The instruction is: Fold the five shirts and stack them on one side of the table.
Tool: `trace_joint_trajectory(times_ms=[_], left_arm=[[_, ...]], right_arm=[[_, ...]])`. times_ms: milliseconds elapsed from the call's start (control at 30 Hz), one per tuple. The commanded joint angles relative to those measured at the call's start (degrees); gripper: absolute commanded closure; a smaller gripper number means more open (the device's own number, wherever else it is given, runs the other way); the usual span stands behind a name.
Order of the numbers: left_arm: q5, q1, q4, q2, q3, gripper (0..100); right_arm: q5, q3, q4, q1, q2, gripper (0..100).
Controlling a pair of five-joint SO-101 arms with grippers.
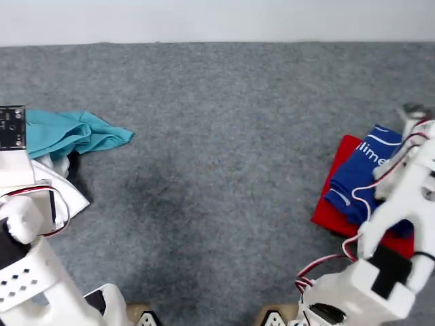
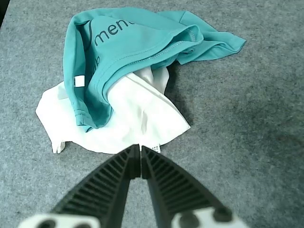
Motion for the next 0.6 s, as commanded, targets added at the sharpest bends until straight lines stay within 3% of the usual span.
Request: trace_joint_trajectory(times_ms=[0, 267, 567], left_arm=[[-0.7, 0.53, -0.26, -0.7, -0.66, 98], [-0.79, 0.53, -0.26, -0.7, -0.66, 98], [-0.79, 0.53, -0.62, -0.26, -0.4, 98]], right_arm=[[-0.18, -4.66, -3.74, 2.24, -3.82, 98.9], [7.38, 2.11, -13.32, 7.69, 3.12, 98.9], [7.82, 3.08, 0.92, 7.43, 5.05, 98.9]])
